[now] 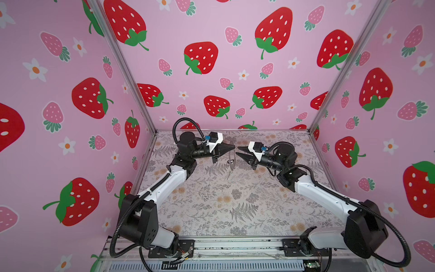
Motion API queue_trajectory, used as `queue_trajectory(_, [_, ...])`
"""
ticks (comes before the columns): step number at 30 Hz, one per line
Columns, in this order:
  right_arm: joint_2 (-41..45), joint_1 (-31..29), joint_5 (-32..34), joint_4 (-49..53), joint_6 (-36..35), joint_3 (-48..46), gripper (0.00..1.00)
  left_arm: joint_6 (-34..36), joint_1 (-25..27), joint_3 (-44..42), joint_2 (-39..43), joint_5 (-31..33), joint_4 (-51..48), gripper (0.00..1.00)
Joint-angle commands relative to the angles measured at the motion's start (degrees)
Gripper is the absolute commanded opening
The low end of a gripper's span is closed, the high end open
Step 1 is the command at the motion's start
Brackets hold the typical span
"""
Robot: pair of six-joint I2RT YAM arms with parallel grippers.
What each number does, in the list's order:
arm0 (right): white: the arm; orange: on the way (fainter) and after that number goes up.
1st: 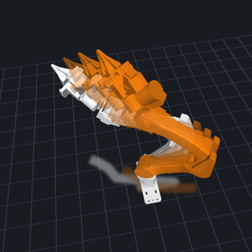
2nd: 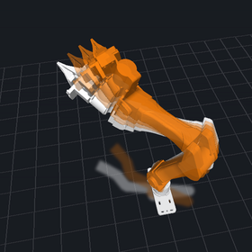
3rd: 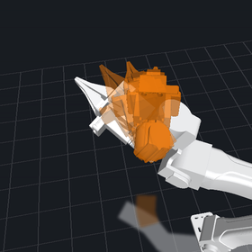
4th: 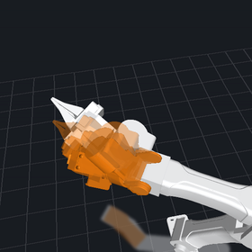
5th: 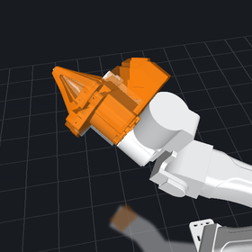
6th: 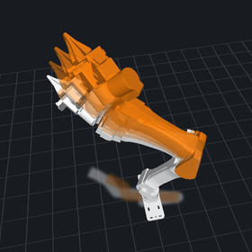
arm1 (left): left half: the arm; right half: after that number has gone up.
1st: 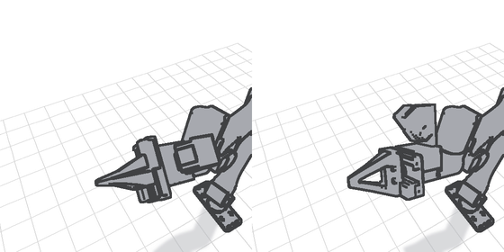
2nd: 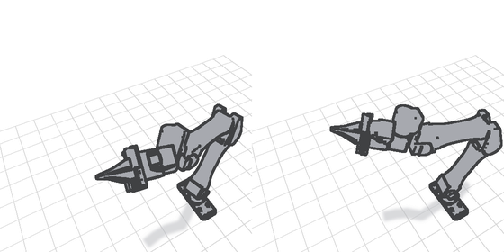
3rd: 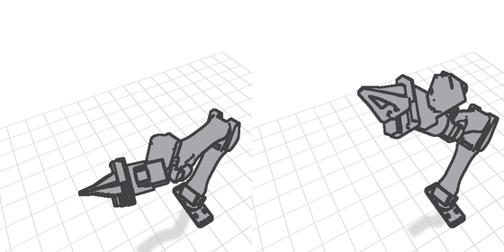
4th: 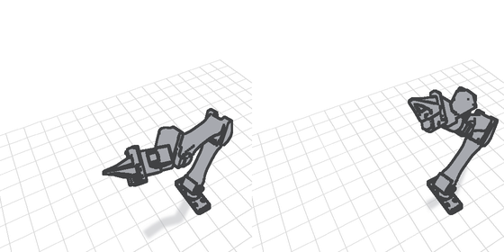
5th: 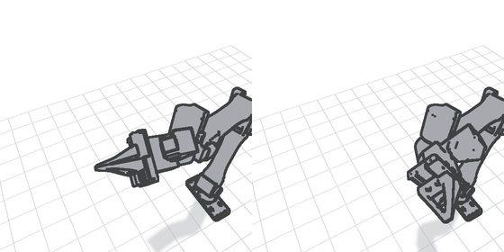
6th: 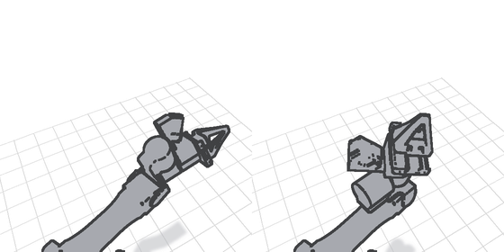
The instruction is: Put the keys on the keyring
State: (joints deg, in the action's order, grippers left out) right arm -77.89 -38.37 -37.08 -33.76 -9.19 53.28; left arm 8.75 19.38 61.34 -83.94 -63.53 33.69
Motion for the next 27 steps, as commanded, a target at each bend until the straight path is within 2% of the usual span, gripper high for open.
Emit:
queue_trajectory(1, [-1.18,-0.27,-1.66,-2.56,1.37,0.48,0.26,-1.24,0.15,1.53,-0.20,-2.55,4.17,0.00])
queue_trajectory(6, [-1.83,-0.22,-1.38,-3.22,1.47,1.03,0.24,-1.39,0.19,1.81,-0.37,-3.18,4.21,0.00])
queue_trajectory(15, [-2.09,-0.21,-4.91,-5.70,2.19,0.95,0.20,-1.20,0.15,1.96,-0.31,-3.52,3.67,0.00])
queue_trajectory(27, [-1.83,-0.21,-5.15,-6.00,2.25,0.31,0.02,-0.06,0.31,1.80,0.25,-4.14,2.24,0.00])
